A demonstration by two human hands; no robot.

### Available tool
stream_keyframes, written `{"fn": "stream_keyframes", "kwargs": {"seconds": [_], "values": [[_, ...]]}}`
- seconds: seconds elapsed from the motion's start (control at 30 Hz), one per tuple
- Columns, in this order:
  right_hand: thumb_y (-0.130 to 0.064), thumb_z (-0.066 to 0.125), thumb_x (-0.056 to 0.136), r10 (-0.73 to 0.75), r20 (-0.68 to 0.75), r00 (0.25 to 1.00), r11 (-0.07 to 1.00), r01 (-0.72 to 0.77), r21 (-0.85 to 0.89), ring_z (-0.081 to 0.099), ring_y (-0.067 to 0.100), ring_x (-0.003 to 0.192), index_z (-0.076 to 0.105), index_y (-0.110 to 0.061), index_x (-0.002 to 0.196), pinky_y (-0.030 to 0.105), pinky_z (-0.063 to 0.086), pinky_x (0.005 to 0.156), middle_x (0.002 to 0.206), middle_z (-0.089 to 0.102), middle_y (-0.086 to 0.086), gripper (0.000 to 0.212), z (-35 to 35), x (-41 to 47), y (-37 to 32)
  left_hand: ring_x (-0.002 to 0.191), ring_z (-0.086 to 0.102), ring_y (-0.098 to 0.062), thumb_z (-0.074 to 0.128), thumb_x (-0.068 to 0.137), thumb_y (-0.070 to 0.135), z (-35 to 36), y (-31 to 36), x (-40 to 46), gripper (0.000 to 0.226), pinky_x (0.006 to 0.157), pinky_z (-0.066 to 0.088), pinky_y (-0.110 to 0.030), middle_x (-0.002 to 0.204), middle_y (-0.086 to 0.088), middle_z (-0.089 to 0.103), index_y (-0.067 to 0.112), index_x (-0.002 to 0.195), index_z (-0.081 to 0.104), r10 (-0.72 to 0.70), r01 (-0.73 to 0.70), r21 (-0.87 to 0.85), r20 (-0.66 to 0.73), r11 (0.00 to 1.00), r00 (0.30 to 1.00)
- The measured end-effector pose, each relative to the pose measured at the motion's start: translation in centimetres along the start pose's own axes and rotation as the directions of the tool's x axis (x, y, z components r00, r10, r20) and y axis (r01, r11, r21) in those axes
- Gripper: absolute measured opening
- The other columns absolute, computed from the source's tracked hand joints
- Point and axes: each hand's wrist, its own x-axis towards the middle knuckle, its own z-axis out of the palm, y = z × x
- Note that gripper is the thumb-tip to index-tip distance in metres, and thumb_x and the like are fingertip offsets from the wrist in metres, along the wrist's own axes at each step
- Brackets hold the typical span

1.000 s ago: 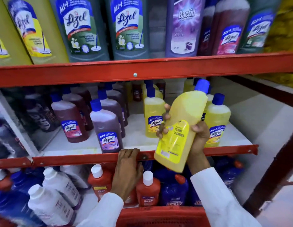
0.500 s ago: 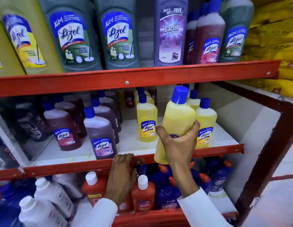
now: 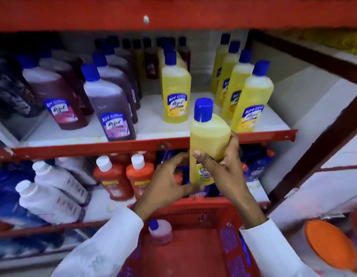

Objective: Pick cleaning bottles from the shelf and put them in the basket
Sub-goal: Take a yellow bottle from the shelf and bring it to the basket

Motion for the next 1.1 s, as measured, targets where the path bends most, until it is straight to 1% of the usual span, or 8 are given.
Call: {"fn": "stream_keyframes", "kwargs": {"seconds": [0.13, 0.3, 0.4, 0.5, 0.63, 0.8, 0.93, 1.1], "values": [[-0.035, 0.081, 0.072, 0.126, 0.071, 0.99, 0.991, -0.122, -0.051, 0.063, 0.018, 0.118, 0.041, -0.021, 0.134, 0.036, 0.057, 0.091, 0.131, 0.061, 0.006, 0.075, -0.9, -3.7, 6.1, 0.094, 0.072, -0.019, 0.087, 0.067, 0.009, 4.1, -4.5, -2.2, 0.049, 0.081, 0.059, -0.037, 0.102, -0.004, 0.077, 0.018, 0.11, 0.064, -0.205, 0.193, -0.241, -0.024, 0.951, 0.979], [-0.042, 0.092, 0.059, 0.322, 0.128, 0.938, 0.932, -0.29, -0.215, 0.071, 0.026, 0.106, 0.059, -0.037, 0.12, 0.052, 0.058, 0.091, 0.115, 0.074, 0.002, 0.07, -2.8, -7.3, 14.9, 0.093, 0.071, -0.008, 0.086, 0.063, 0.023, 9.7, -12.1, -5.8, 0.046, 0.08, 0.059, -0.03, 0.098, 0.013, 0.077, 0.033, 0.105, 0.067, -0.341, 0.341, -0.099, 0.024, 0.935, 0.94], [-0.039, 0.089, 0.05, 0.396, 0.158, 0.904, 0.868, -0.313, -0.386, 0.073, 0.017, 0.094, 0.066, -0.04, 0.112, 0.044, 0.059, 0.087, 0.104, 0.077, -0.004, 0.066, -3.4, -8.6, 19.8, 0.089, 0.072, -0.014, 0.08, 0.062, 0.023, 12.6, -16.3, -7.1, 0.041, 0.078, 0.058, -0.032, 0.098, 0.001, 0.078, 0.023, 0.102, 0.07, -0.43, 0.429, 0.037, 0.006, 0.902, 0.903], [-0.031, 0.086, 0.048, 0.465, 0.196, 0.863, 0.813, -0.328, -0.481, 0.067, -0.008, 0.084, 0.071, -0.028, 0.106, 0.017, 0.052, 0.081, 0.095, 0.075, -0.013, 0.06, -3.1, -9.8, 23.0, 0.088, 0.067, -0.015, 0.08, 0.065, 0.009, 15.1, -19.0, -7.8, 0.036, 0.069, 0.047, -0.022, 0.094, 0.001, 0.074, 0.014, 0.099, 0.072, -0.54, 0.538, 0.103, -0.009, 0.836, 0.841], [-0.005, 0.088, 0.055, 0.496, 0.221, 0.84, 0.784, -0.324, -0.53, 0.059, -0.025, 0.084, 0.07, -0.024, 0.104, 0.006, 0.043, 0.076, 0.09, 0.069, -0.019, 0.055, -2.6, -11.2, 26.9, 0.096, 0.07, -0.025, 0.084, 0.067, 0.016, 17.8, -23.2, -8.7, 0.033, 0.083, 0.052, -0.034, 0.1, -0.012, 0.077, 0.012, 0.098, 0.074, -0.652, 0.65, 0.165, -0.05, 0.742, 0.756], [-0.002, 0.082, 0.061, 0.525, 0.22, 0.822, 0.765, -0.342, -0.546, 0.068, 0.007, 0.095, 0.07, -0.019, 0.111, 0.02, 0.051, 0.088, 0.102, 0.073, -0.008, 0.054, -2.5, -11.2, 28.6, 0.096, 0.069, -0.018, 0.072, 0.078, 0.003, 18.5, -23.7, -8.7, 0.024, 0.087, 0.054, -0.039, 0.101, -0.006, 0.076, 0.016, 0.098, 0.073, -0.681, 0.693, 0.122, -0.131, 0.71, 0.721], [0.006, 0.076, 0.07, 0.568, 0.265, 0.779, 0.744, -0.349, -0.569, 0.065, 0.013, 0.106, 0.068, -0.013, 0.121, -0.002, 0.04, 0.087, 0.116, 0.074, 0.005, 0.056, -3.0, -10.1, 28.6, 0.094, 0.061, -0.019, 0.068, 0.08, -0.008, 16.2, -20.0, -7.6, 0.034, 0.087, 0.043, -0.026, 0.109, -0.015, 0.071, 0.006, 0.111, 0.067, -0.653, 0.661, 0.125, -0.098, 0.74, 0.751], [0.01, 0.074, 0.076, 0.469, 0.254, 0.846, 0.836, -0.333, -0.436, 0.072, 0.016, 0.1, 0.071, -0.014, 0.11, 0.023, 0.057, 0.09, 0.104, 0.076, 0.001, 0.042, -4.6, -7.3, 23.6, 0.089, 0.069, -0.019, 0.058, 0.074, -0.013, 12.2, -14.3, -6.3, 0.049, 0.082, 0.054, -0.028, 0.098, -0.007, 0.074, 0.018, 0.111, 0.068, -0.489, 0.522, 0.172, -0.2, 0.836, 0.849]]}}
